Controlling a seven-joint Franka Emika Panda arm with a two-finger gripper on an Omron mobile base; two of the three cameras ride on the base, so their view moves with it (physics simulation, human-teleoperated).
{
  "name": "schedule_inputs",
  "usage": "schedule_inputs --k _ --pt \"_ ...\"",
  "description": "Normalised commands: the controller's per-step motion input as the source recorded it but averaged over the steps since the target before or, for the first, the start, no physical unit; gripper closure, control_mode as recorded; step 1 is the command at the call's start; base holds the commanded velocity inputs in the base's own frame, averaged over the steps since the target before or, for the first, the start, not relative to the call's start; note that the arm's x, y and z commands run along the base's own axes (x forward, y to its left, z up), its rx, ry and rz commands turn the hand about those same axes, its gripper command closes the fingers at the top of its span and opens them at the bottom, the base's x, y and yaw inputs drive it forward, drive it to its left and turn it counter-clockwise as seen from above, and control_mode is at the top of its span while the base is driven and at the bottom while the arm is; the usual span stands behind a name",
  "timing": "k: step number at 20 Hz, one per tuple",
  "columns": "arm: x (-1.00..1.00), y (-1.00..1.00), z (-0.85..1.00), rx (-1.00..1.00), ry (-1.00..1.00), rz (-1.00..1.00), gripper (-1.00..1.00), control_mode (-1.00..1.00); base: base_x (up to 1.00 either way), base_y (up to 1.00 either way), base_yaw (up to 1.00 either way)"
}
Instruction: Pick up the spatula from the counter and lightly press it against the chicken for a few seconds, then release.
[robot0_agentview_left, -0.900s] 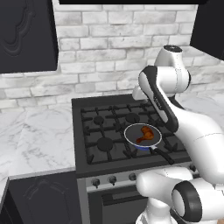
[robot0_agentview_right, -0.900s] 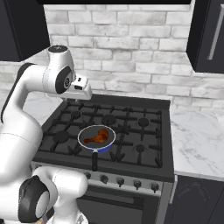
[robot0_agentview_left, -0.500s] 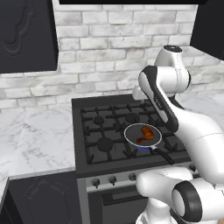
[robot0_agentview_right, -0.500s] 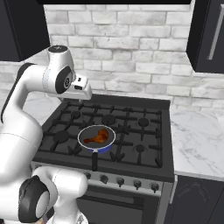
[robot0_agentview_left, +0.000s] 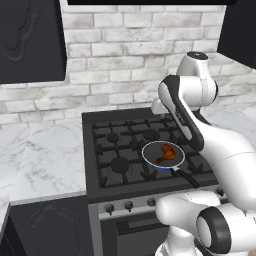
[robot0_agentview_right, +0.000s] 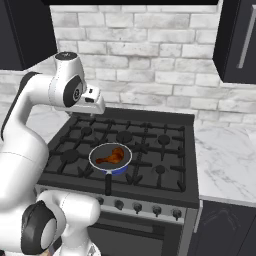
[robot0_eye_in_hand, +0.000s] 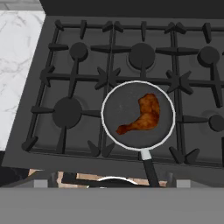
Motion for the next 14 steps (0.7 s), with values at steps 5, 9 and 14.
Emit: schedule_inputs --k 5,9,14 --pt "-0.20 0.00 0.00 0.00 -0.07 0.01 -1.00 -1.00 0.00 0.00 0.00" --pt "-0.97 0.02 0.00 -0.04 -0.35 0.07 -1.00 -1.00 0.00 0.00 0.00" --pt "-0.83 0.04 0.00 -0.04 -0.29 0.08 -1.00 -1.00 0.00 0.00 0.00"
